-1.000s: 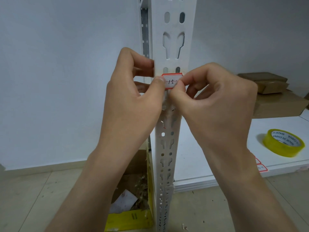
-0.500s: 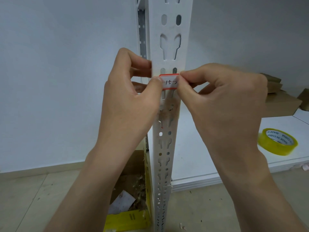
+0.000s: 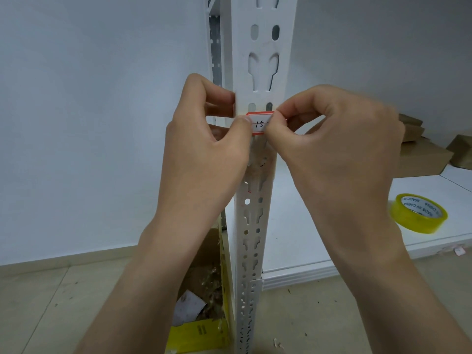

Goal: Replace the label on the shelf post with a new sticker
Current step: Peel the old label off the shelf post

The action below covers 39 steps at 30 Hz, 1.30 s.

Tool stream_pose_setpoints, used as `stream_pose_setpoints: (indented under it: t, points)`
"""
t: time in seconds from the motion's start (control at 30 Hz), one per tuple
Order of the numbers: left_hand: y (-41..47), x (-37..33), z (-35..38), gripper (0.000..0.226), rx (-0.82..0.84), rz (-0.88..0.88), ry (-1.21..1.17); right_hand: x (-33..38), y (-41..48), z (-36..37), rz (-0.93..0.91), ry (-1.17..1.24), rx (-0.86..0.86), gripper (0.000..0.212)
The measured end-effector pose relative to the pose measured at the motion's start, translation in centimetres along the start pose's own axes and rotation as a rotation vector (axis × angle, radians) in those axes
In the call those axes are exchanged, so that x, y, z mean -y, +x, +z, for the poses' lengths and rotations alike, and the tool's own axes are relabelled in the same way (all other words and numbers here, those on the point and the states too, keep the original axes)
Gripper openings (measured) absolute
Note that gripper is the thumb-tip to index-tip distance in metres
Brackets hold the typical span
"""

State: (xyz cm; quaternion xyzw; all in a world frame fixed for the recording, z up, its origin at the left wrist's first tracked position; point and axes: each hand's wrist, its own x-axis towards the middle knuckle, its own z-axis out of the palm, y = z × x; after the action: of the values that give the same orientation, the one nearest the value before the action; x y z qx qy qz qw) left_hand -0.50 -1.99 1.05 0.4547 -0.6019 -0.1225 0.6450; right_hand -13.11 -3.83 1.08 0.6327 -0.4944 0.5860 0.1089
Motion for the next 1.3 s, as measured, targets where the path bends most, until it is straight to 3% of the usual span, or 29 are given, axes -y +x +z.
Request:
stream_pose_setpoints:
  t: [0.33, 0.57, 0.7, 1.3]
  points:
    - [0.2, 0.2, 0.0, 0.021, -0.022, -0.008, -0.003, -0.3, 0.0, 0.6, -0.028, 0.004, 0.01, 0.016]
    - [0.2, 0.2, 0.0, 0.018, -0.032, -0.01, 0.017, -1.0, -0.4, 0.5, -0.057, 0.109, 0.069, 0.007]
    - [0.1, 0.2, 0.0, 0.02, -0.032, -0.025, 0.007, -1.8, -0.9, -0.3, -0.102, 0.156, -0.021, 0.008]
    - [0.0, 0.1, 0.1, 0.02, -0.029, 0.003, 0.016, -0.7, 0.1, -0.2, -0.091, -0.058, -0.008, 0.016]
